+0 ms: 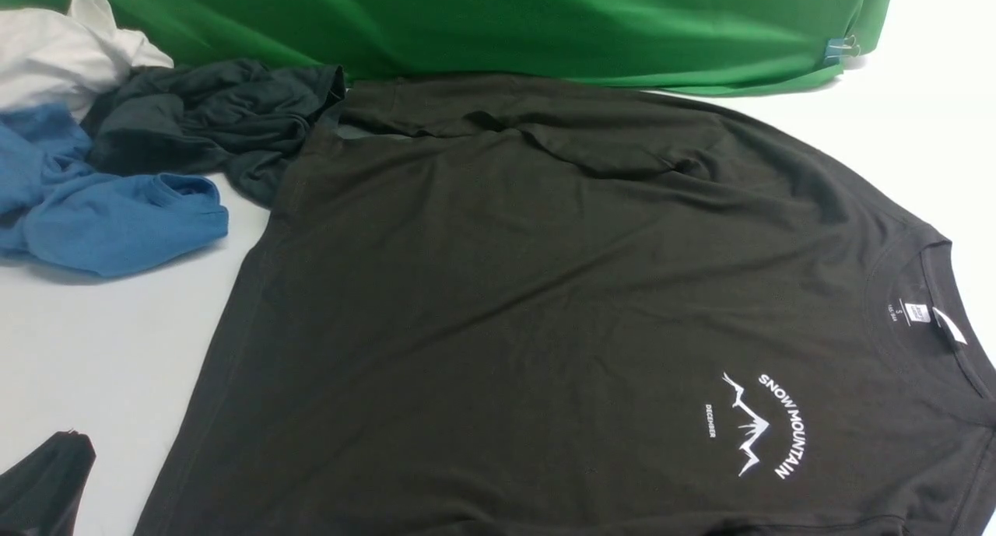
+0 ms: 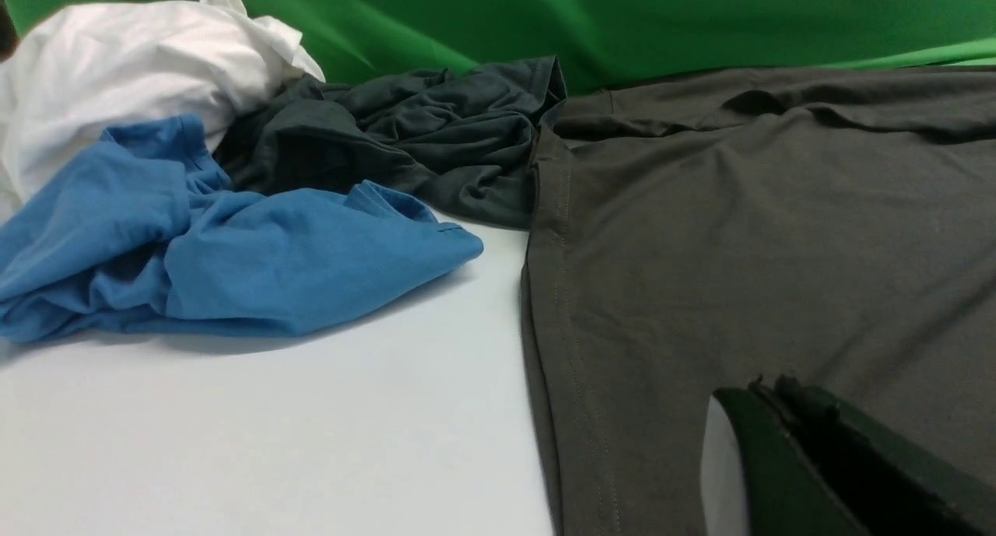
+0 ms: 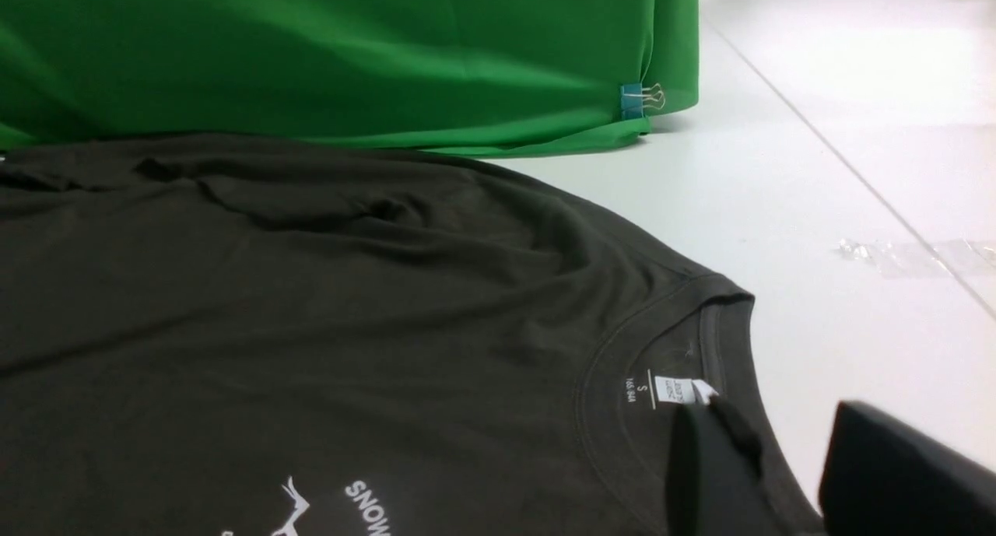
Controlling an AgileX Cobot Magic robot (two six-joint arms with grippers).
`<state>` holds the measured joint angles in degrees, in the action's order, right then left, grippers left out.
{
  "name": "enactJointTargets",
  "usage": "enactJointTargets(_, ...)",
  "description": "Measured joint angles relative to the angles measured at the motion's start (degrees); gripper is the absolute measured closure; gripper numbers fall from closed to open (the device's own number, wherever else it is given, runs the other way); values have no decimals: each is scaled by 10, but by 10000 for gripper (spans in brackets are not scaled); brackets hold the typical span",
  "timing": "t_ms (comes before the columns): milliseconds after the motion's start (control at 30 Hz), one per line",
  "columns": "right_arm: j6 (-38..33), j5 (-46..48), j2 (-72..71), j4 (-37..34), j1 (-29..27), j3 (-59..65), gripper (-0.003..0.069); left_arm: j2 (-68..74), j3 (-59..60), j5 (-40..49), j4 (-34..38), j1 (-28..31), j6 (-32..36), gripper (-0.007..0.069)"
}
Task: Fold a long-sleeved shirt on a white desktop.
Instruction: 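Grasp the left edge of the dark T-shirt lying flat on the table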
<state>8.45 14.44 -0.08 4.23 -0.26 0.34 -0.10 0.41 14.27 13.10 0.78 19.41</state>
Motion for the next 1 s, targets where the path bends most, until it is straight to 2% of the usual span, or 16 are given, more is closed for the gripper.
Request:
enactJointTargets(267, 0, 0, 0, 0, 0, 0, 418, 0, 0, -37, -6, 0, -2, 603)
enactJointTargets(367, 0, 0, 0, 0, 0, 0, 418, 0, 0, -75, 52, 0, -21, 603)
enactJointTargets(467, 0, 0, 0, 0, 0, 0, 418, 0, 0, -130, 149, 0, -67, 603)
enactJointTargets(500, 0, 0, 0, 0, 0, 0, 418, 0, 0, -130, 149, 0, -71, 603)
enactJointTargets(567, 0, 0, 0, 0, 0, 0, 418, 0, 0, -167, 209, 1, -125, 603)
enactJointTargets(733, 0, 0, 0, 0, 0, 0, 418, 0, 0, -217, 216, 1, -170, 603)
enactJointTargets(833, 0, 0, 0, 0, 0, 0, 418, 0, -10, -197, 204, -4, -184, 603)
enactJointTargets(933, 0, 0, 0, 0, 0, 0, 418, 16, -61, -129, 174, -18, -185, 603)
enactJointTargets(1000, 0, 0, 0, 0, 0, 0, 418, 59, -129, -40, 150, -37, -169, 603)
